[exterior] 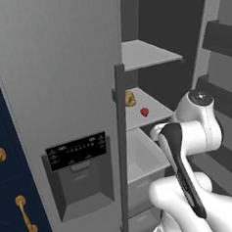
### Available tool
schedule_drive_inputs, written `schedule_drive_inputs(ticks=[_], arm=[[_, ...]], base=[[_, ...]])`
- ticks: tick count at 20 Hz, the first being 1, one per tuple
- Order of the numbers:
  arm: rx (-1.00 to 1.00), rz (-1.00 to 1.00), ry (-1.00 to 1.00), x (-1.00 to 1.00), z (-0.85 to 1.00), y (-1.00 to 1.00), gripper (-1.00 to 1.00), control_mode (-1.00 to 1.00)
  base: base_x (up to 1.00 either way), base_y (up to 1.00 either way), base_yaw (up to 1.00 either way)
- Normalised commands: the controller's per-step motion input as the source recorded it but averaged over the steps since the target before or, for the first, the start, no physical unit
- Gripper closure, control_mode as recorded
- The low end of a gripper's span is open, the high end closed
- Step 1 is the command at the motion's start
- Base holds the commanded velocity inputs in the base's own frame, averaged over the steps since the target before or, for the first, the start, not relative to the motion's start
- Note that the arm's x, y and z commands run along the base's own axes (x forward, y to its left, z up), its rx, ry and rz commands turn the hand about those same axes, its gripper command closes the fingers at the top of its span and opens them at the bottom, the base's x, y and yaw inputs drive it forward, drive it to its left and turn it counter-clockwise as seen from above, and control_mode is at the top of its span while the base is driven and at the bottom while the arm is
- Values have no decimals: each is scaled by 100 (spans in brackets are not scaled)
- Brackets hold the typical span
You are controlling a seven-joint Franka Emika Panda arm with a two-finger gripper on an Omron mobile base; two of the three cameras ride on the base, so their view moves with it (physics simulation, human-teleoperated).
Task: Take the strawberry from the fridge and place it on top of the pancake, located on the dining counter.
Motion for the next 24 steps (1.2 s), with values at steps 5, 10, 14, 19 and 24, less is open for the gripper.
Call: schedule_drive_inputs(ticks=[5,10,14,19,24], arm=[[0,0,-16,80,0,0,-100,-100],[0,0,-2,78,0,-3,-100,-100],[0,0,5,49,0,-18,-100,-100],[0,0,1,53,0,-2,-100,-100],[0,0,0,50,0,0,-100,-100]], base=[[0,0,0],[0,0,0],[0,0,0],[0,0,0],[0,0,0]])
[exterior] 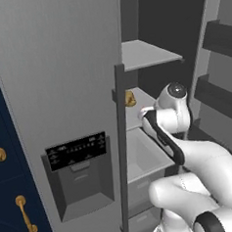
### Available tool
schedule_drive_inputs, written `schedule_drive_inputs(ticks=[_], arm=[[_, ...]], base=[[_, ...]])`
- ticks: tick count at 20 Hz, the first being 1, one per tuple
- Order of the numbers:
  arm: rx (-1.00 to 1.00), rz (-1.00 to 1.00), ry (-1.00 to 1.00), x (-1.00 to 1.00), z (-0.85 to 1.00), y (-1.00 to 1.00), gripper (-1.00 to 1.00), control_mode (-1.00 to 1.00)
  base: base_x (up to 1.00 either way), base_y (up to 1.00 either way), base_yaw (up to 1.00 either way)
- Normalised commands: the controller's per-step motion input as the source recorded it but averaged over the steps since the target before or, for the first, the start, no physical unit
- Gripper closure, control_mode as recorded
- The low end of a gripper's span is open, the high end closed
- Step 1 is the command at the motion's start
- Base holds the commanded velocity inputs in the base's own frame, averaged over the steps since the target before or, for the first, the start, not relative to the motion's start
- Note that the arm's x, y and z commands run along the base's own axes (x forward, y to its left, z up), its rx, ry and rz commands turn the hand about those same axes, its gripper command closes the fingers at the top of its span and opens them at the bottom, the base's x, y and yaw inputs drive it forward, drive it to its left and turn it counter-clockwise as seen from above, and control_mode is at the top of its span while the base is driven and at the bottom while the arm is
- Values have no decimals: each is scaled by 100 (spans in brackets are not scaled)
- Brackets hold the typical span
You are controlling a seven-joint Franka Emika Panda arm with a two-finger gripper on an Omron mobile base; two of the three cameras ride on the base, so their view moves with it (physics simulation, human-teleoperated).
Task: Take the strawberry from the fridge and place it on top of the pancake, located on the dining counter.
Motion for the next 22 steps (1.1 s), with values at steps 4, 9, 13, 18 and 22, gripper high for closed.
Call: schedule_drive_inputs(ticks=[4,9,13,18,22], arm=[[0,0,0,45,0,0,-100,-100],[0,0,0,47,0,0,-100,-100],[0,0,0,49,-4,0,-100,-100],[0,0,0,38,-17,0,-100,-100],[0,0,0,33,-25,0,-100,-100]], base=[[0,0,0],[0,0,0],[0,0,0],[0,0,0],[0,0,0]])
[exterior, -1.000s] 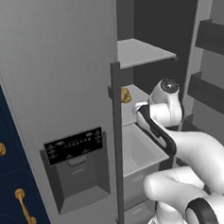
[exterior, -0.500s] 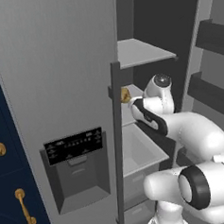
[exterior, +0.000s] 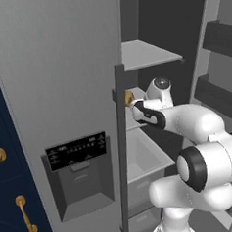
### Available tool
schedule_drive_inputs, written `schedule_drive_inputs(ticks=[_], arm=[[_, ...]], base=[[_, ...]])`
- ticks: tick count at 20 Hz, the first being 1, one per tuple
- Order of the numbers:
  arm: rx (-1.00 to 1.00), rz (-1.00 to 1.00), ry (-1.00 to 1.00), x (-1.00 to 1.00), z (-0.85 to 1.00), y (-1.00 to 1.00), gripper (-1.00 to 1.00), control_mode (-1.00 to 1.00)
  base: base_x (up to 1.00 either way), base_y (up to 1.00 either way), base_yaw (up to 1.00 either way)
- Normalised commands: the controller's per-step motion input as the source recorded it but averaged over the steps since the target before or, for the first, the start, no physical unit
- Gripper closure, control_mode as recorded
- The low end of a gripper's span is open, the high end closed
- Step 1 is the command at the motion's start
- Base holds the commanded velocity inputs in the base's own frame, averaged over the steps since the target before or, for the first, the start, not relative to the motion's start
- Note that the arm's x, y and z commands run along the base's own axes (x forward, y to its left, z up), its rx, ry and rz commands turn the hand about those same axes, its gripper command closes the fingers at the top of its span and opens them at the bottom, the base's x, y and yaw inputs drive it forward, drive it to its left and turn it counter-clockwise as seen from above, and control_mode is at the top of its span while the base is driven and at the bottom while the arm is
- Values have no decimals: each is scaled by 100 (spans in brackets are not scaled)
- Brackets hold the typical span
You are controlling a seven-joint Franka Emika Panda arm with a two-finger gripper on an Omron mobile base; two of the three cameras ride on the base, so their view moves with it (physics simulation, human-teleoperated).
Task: Take the strawberry from the fridge and place it on top of the pancake, located on the dining counter.
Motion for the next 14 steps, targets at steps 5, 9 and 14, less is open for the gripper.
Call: schedule_drive_inputs(ticks=[5,9,14], arm=[[0,0,5,37,-25,-2,-100,-100],[0,0,6,23,-17,0,-100,-100],[0,0,3,12,-16,0,-100,-100]], base=[[0,0,0],[0,0,0],[0,0,0]])
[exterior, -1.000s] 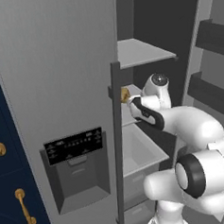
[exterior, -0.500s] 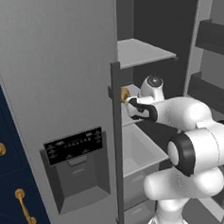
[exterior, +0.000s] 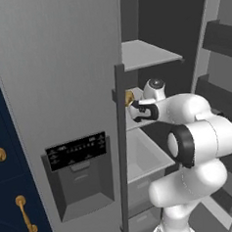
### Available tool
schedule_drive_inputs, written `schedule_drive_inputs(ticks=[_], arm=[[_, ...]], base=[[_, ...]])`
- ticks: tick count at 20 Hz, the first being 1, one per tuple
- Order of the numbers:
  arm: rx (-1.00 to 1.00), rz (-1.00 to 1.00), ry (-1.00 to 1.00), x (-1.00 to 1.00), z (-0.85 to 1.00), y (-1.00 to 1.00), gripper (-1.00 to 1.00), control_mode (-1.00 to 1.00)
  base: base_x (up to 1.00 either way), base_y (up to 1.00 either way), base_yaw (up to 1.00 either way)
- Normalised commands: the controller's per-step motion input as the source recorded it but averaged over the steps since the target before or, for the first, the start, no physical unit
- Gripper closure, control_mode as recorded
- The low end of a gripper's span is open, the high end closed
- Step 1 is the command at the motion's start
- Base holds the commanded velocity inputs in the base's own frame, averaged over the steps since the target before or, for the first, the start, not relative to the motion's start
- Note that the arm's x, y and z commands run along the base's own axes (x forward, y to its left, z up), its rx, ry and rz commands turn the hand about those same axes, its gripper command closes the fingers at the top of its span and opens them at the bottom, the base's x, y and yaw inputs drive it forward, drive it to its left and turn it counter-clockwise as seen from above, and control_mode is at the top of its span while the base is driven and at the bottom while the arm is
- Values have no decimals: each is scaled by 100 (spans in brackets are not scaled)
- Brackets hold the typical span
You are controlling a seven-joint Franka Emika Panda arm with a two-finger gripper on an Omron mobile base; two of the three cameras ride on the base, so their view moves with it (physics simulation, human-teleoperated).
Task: Take the strawberry from the fridge and place it on top of the pancake, located on the dining counter.
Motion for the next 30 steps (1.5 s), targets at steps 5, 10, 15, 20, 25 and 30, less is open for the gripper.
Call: schedule_drive_inputs(ticks=[5,10,15,20,25,30], arm=[[0,0,0,0,-23,0,-100,-100],[0,0,0,0,-14,0,-100,-100],[0,0,0,0,-13,0,100,-100],[0,0,0,-7,-7,0,100,-100],[0,0,0,-53,0,0,100,-100],[0,0,-1,-77,18,2,100,-100]], base=[[0,0,0],[0,0,0],[0,0,0],[0,0,0],[0,0,0],[0,0,0]])
